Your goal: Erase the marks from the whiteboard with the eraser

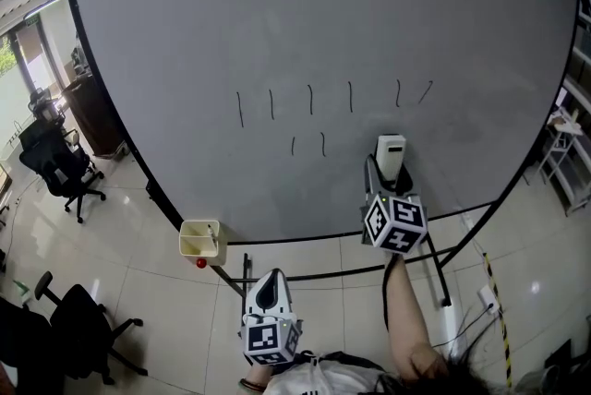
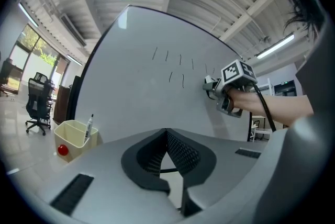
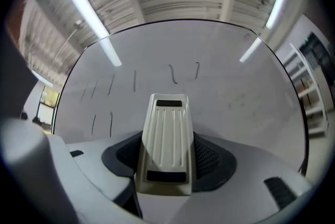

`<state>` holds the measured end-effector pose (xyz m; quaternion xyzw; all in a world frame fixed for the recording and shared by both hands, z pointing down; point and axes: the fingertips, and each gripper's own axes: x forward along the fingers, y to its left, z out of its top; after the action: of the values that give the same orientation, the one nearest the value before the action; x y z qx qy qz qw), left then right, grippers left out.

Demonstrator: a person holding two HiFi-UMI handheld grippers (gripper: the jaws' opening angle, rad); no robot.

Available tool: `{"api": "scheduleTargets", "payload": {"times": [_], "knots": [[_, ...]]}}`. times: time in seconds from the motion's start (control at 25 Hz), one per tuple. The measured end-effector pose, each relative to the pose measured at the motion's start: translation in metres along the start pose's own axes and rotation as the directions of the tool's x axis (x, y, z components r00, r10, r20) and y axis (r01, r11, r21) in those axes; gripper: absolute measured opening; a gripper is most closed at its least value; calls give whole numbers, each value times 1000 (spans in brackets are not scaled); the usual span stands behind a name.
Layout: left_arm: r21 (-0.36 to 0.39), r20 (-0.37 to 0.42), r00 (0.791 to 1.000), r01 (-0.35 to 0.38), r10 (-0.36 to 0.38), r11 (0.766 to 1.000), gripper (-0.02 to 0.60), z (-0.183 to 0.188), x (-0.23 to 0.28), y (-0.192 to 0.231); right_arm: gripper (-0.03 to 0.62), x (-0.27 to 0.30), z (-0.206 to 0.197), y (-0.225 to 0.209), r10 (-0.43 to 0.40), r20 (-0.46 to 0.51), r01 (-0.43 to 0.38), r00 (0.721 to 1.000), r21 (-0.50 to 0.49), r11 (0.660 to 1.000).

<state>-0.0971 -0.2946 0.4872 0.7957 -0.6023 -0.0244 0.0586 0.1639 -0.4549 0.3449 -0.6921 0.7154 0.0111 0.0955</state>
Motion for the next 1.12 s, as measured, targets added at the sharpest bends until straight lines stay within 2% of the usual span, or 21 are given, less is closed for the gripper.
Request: {"api": "scheduleTargets", "payload": {"times": [0.08, 0.28, 0.36, 0.56, 0.68, 0.8, 0.92, 1.0, 1.12], "knots": [[0, -2, 1000, 0, 0, 1000, -6, -4, 0, 3, 279, 11, 6, 0, -10, -13, 10, 1000, 74, 997], [3, -16, 1000, 4, -4, 1000, -6, -6, -3, 10, 279, 21, -11, 33, -31, -66, 30, 997, -10, 999], [-3, -16, 1000, -8, 8, 1000, -6, -6, -4, 16, 279, 23, -22, 61, 0, -93, -5, 996, -49, 999], [-27, -11, 999, -39, 39, 999, -6, -8, -7, 29, 279, 19, -54, 161, 136, -191, -169, 972, -170, 971], [-25, -11, 999, -35, 35, 999, -6, -5, -8, 31, 279, 19, -67, 188, 172, -225, -218, 959, -197, 956], [-30, -9, 999, -37, 36, 999, -6, -4, -10, 34, 279, 11, -50, 167, 159, -177, -195, 971, -209, 958], [-38, -8, 999, -41, 41, 998, -6, -6, -11, 38, 278, 4, -35, 92, 43, -119, -58, 992, -121, 991], [-45, -7, 999, -48, 48, 998, -6, -8, -9, 41, 278, 9, -42, 47, -24, -150, 19, 988, -36, 999], [-47, -13, 999, -43, 42, 998, -6, -11, -7, 38, 279, 18, -52, 33, -51, -190, 48, 980, -21, 999]]}}
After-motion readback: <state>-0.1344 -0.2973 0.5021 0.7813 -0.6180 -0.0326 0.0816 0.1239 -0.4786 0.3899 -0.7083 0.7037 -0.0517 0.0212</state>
